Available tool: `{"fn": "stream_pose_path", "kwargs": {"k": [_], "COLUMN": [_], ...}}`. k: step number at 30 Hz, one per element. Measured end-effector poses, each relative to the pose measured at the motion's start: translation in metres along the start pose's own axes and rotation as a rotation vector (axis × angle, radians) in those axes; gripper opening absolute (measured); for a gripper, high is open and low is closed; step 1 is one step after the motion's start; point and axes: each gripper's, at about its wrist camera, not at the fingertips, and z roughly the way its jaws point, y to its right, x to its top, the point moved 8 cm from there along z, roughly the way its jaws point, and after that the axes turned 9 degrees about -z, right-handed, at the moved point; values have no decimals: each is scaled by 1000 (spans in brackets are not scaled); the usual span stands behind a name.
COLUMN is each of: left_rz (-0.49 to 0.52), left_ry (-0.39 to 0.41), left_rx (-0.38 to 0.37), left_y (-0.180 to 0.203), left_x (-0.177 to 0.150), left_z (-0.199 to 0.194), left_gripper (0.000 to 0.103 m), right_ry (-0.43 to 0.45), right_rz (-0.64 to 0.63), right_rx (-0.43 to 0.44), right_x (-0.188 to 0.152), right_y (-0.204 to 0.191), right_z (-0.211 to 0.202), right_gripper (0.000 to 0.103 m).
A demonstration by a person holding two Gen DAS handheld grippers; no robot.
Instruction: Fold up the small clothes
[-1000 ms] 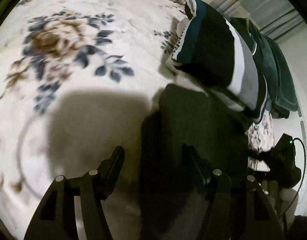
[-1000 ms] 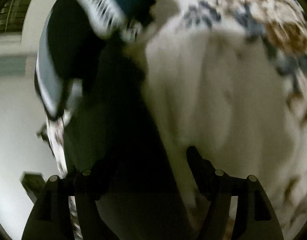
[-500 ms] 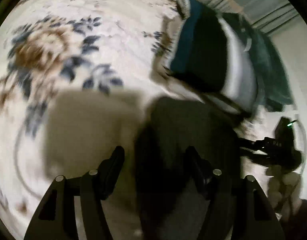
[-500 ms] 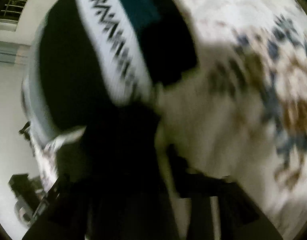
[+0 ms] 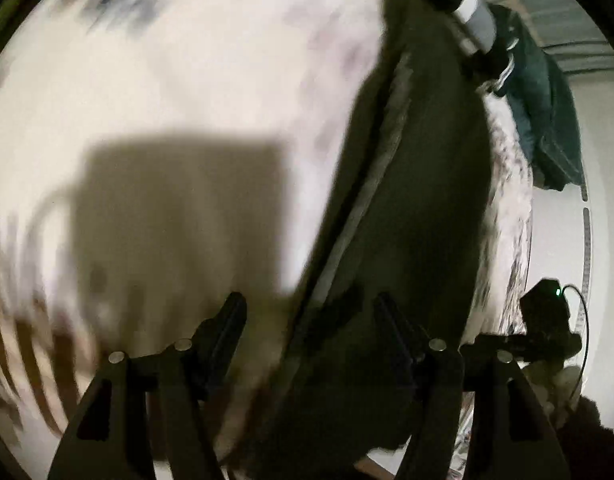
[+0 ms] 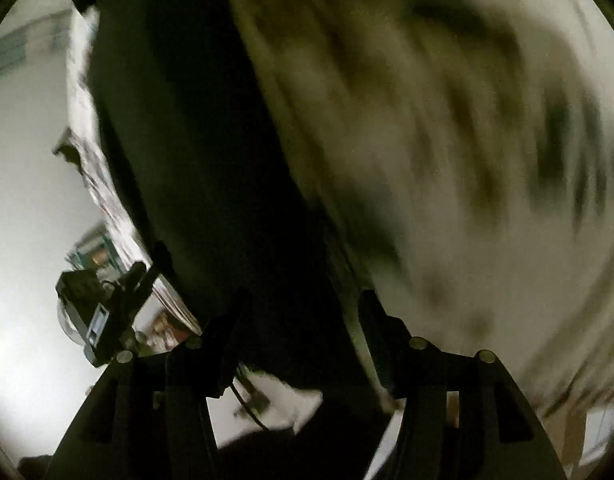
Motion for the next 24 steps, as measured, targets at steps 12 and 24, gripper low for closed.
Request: {"fn": "stream_pose_path", "kwargs": {"k": [12, 24], "left_rz": [-7, 46], "left_ry": [-37, 85], "left_rx": [-57, -98], "left_y": [-14, 5], "left_x": [-84, -111], "left_z": [17, -1], "left_gripper": [65, 12], "right_ry": [46, 136], "right_rz": [19, -33], "right_rx": [121, 36], "right_x": [-57, -89], "right_y": [-22, -67], "right_z": [122, 128], "right_gripper": [59, 5]}}
